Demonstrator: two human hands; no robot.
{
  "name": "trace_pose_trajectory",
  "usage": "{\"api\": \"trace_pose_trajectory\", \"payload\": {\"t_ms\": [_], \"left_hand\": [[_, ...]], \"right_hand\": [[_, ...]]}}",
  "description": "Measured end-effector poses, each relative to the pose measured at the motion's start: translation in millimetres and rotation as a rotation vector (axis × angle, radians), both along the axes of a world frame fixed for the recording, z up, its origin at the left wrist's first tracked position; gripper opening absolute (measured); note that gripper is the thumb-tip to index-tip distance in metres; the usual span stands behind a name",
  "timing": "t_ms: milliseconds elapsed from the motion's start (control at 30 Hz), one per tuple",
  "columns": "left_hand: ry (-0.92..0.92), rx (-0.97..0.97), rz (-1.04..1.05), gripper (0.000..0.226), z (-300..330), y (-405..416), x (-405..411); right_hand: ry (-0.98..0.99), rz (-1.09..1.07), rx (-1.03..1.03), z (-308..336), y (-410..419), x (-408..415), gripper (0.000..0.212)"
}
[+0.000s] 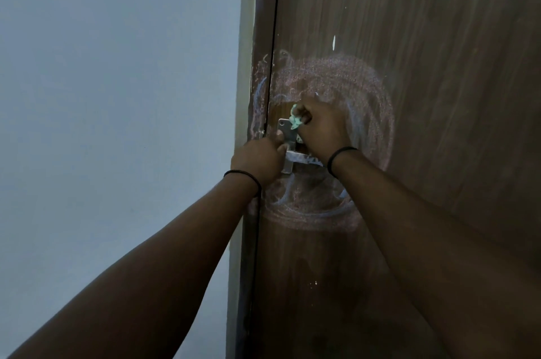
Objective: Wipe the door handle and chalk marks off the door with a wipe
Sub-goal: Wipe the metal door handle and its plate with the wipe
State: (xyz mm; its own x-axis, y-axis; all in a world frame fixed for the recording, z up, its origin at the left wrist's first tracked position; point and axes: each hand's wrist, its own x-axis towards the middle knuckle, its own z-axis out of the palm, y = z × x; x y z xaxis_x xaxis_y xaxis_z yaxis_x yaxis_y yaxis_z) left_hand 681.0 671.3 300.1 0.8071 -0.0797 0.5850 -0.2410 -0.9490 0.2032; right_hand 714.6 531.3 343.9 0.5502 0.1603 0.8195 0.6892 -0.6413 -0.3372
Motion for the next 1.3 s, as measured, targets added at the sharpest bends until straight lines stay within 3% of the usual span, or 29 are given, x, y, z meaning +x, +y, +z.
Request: {"api": "trace_pose_trajectory", "payload": {"t_ms": [67,267,400,533,567,700,900,1067,1200,1300], "left_hand": [[-0.036,-0.088,-0.018,0.038,0,0,-2],[-0.117,-0.363,-0.050,0.029,-7,-1,-3],[-0.097,-0.462,-0.038,0.023,-8,-4,-3],[-0.094,-0.494,-0.043,0.025,-4,-5,-2],[-0.093,-0.502,-0.048,0.025,-3,-5,-2],[-0.105,-0.526,-0.059,0.024,-6,-4,-2],[-0.074,-0.540,-0.057,0.017,-5,-2,-2],[-0.056,-0.450,-0.060,0.023,-1,-1,-3],[0.020,-0.428,-0.056,0.022,5,0,-2],[0.056,-0.399,-0.048,0.024,6,2,-4]], "right_hand": [[-0.019,-0.025,-0.044,-5,2,2,0.035],[0.169,0.027,-0.143,-15,-14,7,0.015],[0.018,0.032,-0.061,-8,-5,5,0.011],[0.016,-0.004,-0.353,-4,-2,7,0.016],[0.020,-0.011,-0.372,-5,-5,8,0.016],[-0.058,-0.044,-0.116,4,1,9,0.012],[-0.213,-0.089,-0.580,14,23,3,0.019],[-0.118,-0.118,-0.395,27,14,8,0.022],[-0.169,-0.122,-0.742,20,31,1,0.016],[-0.183,-0.104,-0.706,23,21,5,0.017]]}}
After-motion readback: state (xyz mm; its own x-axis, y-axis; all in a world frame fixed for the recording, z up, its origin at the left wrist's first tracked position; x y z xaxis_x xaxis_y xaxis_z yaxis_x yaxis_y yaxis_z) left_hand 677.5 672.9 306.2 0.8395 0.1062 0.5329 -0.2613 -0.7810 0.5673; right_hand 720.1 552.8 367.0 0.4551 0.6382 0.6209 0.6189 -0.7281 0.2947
